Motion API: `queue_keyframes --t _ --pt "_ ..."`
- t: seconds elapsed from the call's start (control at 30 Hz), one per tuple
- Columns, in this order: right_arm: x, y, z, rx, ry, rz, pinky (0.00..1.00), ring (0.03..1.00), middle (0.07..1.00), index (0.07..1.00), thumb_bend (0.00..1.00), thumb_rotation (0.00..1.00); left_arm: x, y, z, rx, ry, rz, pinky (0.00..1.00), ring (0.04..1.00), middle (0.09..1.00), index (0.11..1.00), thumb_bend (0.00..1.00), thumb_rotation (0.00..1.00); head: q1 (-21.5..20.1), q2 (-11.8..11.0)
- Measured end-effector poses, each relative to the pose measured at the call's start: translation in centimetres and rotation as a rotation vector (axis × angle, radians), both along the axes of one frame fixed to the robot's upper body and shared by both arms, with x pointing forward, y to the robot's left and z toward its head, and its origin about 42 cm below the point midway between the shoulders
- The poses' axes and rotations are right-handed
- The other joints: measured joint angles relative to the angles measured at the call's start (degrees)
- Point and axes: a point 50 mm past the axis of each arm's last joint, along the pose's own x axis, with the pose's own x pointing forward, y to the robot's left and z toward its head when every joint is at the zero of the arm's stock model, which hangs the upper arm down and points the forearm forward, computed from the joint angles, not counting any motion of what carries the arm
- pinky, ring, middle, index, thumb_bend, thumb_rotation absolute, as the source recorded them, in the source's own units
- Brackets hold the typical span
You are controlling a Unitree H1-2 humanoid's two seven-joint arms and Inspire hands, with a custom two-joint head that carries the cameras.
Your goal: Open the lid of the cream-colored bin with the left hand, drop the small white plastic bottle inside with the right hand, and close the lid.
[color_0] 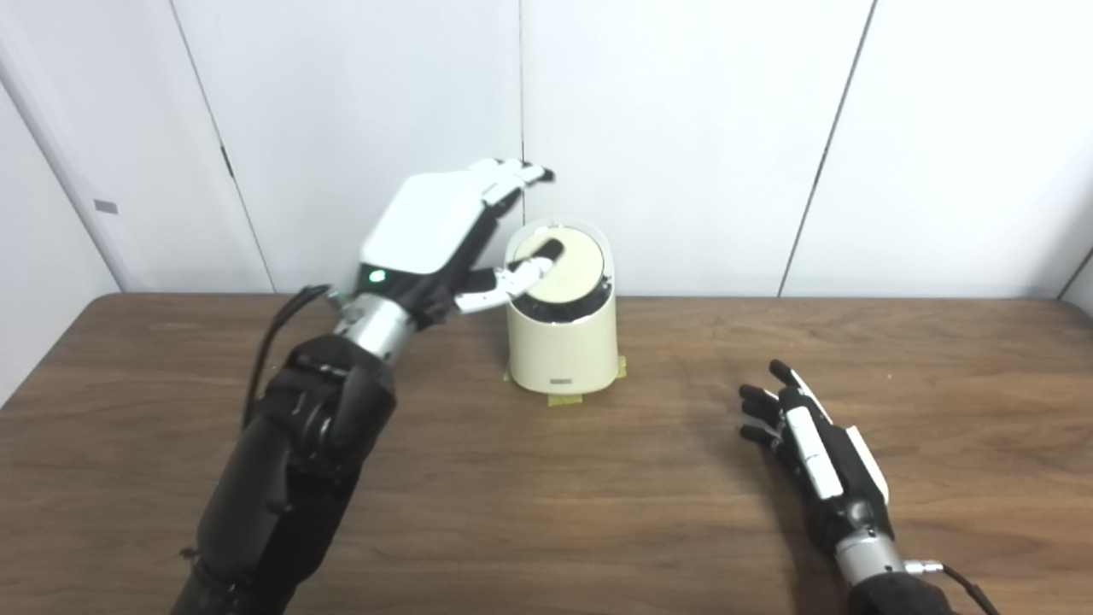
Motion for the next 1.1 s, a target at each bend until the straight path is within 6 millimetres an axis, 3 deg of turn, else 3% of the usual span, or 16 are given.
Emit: queue_keyframes --t 0.1,0.23,0.3,0.47,0.53,0.77,0.97,1.1 --pt "0.0 0.0 0.0 -0.001 0.000 0.000 0.76 0.835 0.815 0.933 0.62 0.86 -1.6 0.7 -0.7 -0.106 0.033 0.009 0.82 0.917 0.918 0.898 0.34 0.81 -0.17 0.00" --pt "0.0 0.0 0.0 0.004 -0.001 0.002 0.74 0.837 0.846 0.933 0.63 0.86 -3.1 2.0 -3.6 -0.266 0.193 0.034 0.85 0.920 0.919 0.894 0.31 0.69 -0.53 0.18" --pt "0.0 -0.1 0.1 0.002 -0.002 0.000 0.74 0.843 0.863 0.933 0.62 0.88 -3.9 3.0 -4.8 -0.365 0.267 0.049 0.83 0.902 0.912 0.890 0.30 0.69 -0.53 0.18" --pt "-0.2 0.1 0.9 -0.001 -0.034 0.010 0.76 0.866 0.896 0.940 0.60 0.89 -5.2 5.1 -6.8 -0.587 0.369 0.072 0.81 0.872 0.886 0.893 0.30 0.81 -0.70 0.44" --pt "-0.2 0.1 1.2 -0.001 -0.044 0.011 0.77 0.879 0.910 0.940 0.61 0.89 -5.9 5.7 -8.1 -0.700 0.425 0.080 0.85 0.892 0.900 0.906 0.31 0.84 -0.79 0.53" --pt "-0.9 0.2 2.3 0.000 -0.060 0.013 0.79 0.885 0.917 0.923 0.63 0.89 -8.2 5.6 -12.9 -1.042 0.606 0.059 0.92 0.913 0.912 0.913 0.39 0.88 -1.76 0.70" --pt "-1.2 0.2 3.0 -0.008 -0.078 0.011 0.81 0.899 0.915 0.921 0.65 0.88 -9.5 6.0 -14.2 -1.150 0.626 0.060 0.93 0.918 0.923 0.922 0.35 0.98 -2.90 1.14" --pt "-1.4 0.2 3.3 -0.006 -0.077 0.010 0.84 0.921 0.931 0.927 0.65 0.89 -9.5 6.1 -14.6 -1.189 0.625 0.062 0.95 0.926 0.928 0.928 0.36 0.94 -2.55 1.14"
